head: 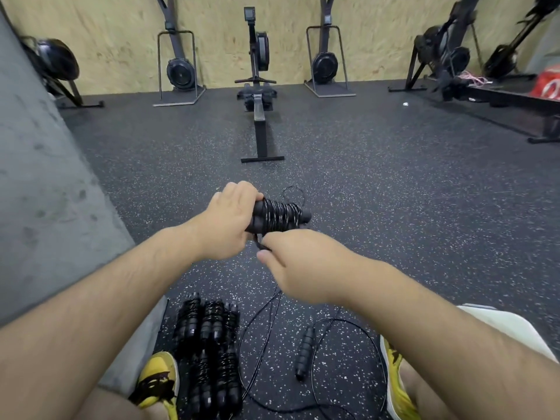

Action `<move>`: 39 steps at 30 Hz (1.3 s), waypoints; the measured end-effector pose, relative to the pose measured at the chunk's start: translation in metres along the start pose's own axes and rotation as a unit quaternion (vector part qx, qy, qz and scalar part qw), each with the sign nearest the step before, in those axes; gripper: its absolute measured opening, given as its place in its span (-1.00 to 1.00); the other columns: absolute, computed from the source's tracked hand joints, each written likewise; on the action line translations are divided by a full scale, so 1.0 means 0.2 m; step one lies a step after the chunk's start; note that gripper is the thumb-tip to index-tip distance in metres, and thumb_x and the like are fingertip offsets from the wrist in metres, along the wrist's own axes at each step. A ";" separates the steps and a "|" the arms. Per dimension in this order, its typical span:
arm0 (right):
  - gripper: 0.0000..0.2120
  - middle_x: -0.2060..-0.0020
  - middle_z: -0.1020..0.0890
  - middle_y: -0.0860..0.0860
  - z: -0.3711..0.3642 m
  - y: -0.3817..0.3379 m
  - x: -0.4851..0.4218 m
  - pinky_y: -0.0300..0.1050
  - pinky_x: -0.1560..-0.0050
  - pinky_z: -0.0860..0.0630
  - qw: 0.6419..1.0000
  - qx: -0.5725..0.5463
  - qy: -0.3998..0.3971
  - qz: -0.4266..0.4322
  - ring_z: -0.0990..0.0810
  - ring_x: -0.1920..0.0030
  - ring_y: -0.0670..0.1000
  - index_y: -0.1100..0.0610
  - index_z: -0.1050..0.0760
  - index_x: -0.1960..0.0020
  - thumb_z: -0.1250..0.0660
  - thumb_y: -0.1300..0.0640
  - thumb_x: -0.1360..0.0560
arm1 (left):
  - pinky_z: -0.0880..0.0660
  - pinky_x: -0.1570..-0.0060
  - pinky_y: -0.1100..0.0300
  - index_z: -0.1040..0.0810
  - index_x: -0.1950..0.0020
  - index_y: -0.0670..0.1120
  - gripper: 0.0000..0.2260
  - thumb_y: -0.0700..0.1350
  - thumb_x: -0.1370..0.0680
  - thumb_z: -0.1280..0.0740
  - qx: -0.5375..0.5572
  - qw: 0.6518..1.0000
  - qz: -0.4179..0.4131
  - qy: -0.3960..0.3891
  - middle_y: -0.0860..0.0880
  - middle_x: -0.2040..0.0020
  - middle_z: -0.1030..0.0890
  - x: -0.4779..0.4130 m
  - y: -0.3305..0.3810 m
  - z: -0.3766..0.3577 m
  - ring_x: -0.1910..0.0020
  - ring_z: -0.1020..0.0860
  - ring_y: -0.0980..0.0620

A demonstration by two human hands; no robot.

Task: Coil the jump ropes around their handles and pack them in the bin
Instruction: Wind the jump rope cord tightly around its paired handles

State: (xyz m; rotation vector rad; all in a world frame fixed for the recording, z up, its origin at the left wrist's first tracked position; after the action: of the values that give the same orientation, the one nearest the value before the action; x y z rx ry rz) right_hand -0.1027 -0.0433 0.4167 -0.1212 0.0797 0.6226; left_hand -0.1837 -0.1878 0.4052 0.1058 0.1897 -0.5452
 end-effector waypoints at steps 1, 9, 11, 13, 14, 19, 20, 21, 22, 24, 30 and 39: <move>-0.77 0.21 -0.57 0.00 0.04 0.00 0.00 -0.06 0.28 -0.35 0.998 0.040 0.042 0.017 -0.51 0.24 0.11 0.05 -0.36 0.08 -0.08 -0.02 -0.68 | -0.33 -0.18 -0.11 -0.34 -0.38 -0.22 -0.47 -0.24 -0.43 -0.37 -0.006 1.000 -0.014 -0.009 -0.16 -0.25 -0.36 0.00 0.01 -0.01 -0.20 -0.33 -0.17; -0.77 0.24 -0.56 -0.18 0.20 0.45 -0.11 0.04 0.09 -0.51 0.974 -0.079 0.210 0.010 -0.46 0.15 -0.04 -0.11 -0.66 0.09 -0.32 -0.21 -0.51 | -0.25 0.05 0.25 -0.29 -0.27 -0.08 -0.50 -0.25 -0.43 -0.44 0.148 0.986 -0.080 0.007 0.11 -0.01 -0.26 0.09 0.14 0.01 0.04 -0.24 0.11; -0.88 0.20 -0.68 -0.06 0.16 0.53 -0.12 0.07 -0.03 -0.56 0.946 -0.281 0.158 -0.041 -0.59 0.13 0.01 -0.03 -0.70 0.08 -0.45 -0.06 -0.49 | -0.35 0.07 0.32 -0.21 -0.31 0.00 -0.42 -0.25 -0.44 -0.47 0.260 0.963 -0.073 -0.006 0.05 -0.08 -0.34 0.10 0.19 0.04 0.05 -0.38 0.12; -0.93 0.22 -0.72 0.05 0.11 0.54 -0.12 -0.03 0.08 -0.61 0.892 -0.431 0.123 -0.061 -0.66 0.19 -0.05 0.09 -0.70 0.12 -0.45 0.17 -0.51 | -0.49 0.14 0.28 -0.15 -0.36 0.01 -0.31 -0.24 -0.44 -0.54 0.354 0.933 -0.064 -0.002 0.01 -0.11 -0.42 0.11 0.23 0.06 0.09 -0.51 0.08; -0.82 0.28 -0.71 0.03 0.09 0.52 -0.12 -0.10 0.19 -0.59 0.868 -0.477 0.113 -0.072 -0.64 0.25 -0.13 0.09 -0.68 0.19 -0.40 0.30 -0.52 | -0.54 0.13 0.24 -0.14 -0.39 0.03 -0.27 -0.19 -0.43 -0.57 0.384 0.922 -0.049 0.008 0.01 -0.12 -0.45 0.12 0.24 0.08 0.09 -0.56 0.06; -0.75 0.42 -0.51 -0.12 -0.03 0.29 -0.14 -0.22 0.37 -0.36 0.925 -0.317 0.165 -0.126 -0.42 0.46 -0.19 -0.04 -0.46 0.25 -0.30 0.19 -0.58 | -0.50 0.07 0.20 -0.38 -0.23 0.10 -0.54 0.23 -0.46 -0.47 0.438 0.878 0.122 0.150 0.01 -0.08 -0.58 0.06 0.13 0.10 0.13 -0.57 0.19; -0.80 0.40 -0.48 -0.10 -0.03 0.22 -0.14 -0.15 0.35 -0.35 0.934 -0.283 0.182 -0.122 -0.41 0.41 -0.13 0.01 -0.44 0.22 -0.29 0.15 -0.58 | -0.56 0.03 0.07 -0.39 -0.19 0.12 -0.53 0.31 -0.43 -0.43 0.447 0.867 0.155 0.155 -0.05 -0.10 -0.59 0.04 0.10 0.09 0.12 -0.59 0.11; -0.82 0.37 -0.45 -0.08 -0.04 0.17 -0.15 -0.11 0.32 -0.31 0.939 -0.254 0.193 -0.124 -0.40 0.36 -0.05 0.04 -0.39 0.21 -0.28 0.13 -0.56 | -0.59 -0.01 -0.05 -0.40 -0.19 0.14 -0.53 0.34 -0.42 -0.41 0.449 0.863 0.168 0.158 -0.08 -0.11 -0.59 0.04 0.09 0.08 0.11 -0.60 0.05; -0.82 0.35 -0.41 -0.06 -0.05 0.13 -0.15 -0.09 0.29 -0.27 0.942 -0.234 0.207 -0.123 -0.37 0.32 0.00 0.05 -0.35 0.21 -0.28 0.13 -0.55 | -0.61 -0.02 -0.05 -0.38 -0.23 0.13 -0.54 0.29 -0.45 -0.41 0.449 0.862 0.168 0.165 -0.06 -0.11 -0.59 0.03 0.08 0.07 0.11 -0.61 0.06; -0.84 0.32 -0.39 -0.05 -0.05 0.09 -0.14 -0.07 0.25 -0.26 0.939 -0.217 0.240 -0.115 -0.35 0.26 0.01 0.05 -0.35 0.19 -0.28 0.14 -0.54 | -0.59 0.13 0.29 -0.30 -0.38 0.08 -0.55 0.08 -0.57 -0.40 0.460 0.855 0.150 0.188 0.06 -0.10 -0.57 0.04 0.10 0.07 0.16 -0.59 0.28; -0.78 0.16 -0.46 -0.09 0.00 0.09 -0.11 -0.20 0.07 -0.42 0.896 -0.238 0.370 -0.055 -0.41 0.19 -0.12 0.12 -0.52 -0.18 -0.36 0.19 -0.54 | -0.57 0.34 0.29 -0.09 -0.56 0.31 -0.44 -0.06 -0.68 -0.26 0.540 0.808 0.126 0.197 0.33 -0.16 -0.47 0.06 0.13 0.11 0.15 -0.65 0.29; -0.61 -0.13 -0.36 0.05 0.08 0.11 -0.09 -0.32 -0.17 -0.41 0.881 -0.203 0.426 0.025 -0.39 0.02 -0.11 0.25 -0.42 -0.43 -0.28 0.26 -0.61 | -0.52 0.35 0.05 -0.41 -0.36 0.32 -0.71 0.01 -0.68 -0.23 0.661 0.731 0.086 0.142 -0.09 -0.19 -0.62 0.08 0.17 0.11 0.24 -0.59 -0.06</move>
State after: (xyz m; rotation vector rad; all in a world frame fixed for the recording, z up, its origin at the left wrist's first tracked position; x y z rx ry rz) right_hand -0.1290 -0.0332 0.4332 -0.8028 0.8113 0.5919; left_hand -0.1499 -0.1702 0.4246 1.6139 0.0507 -0.3802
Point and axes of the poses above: each hand's wrist, its own x-axis away from the middle knuckle, its own z-axis out of the back of the hand, y = z × x, the point moved 3 cm from there along -x, towards the middle knuckle
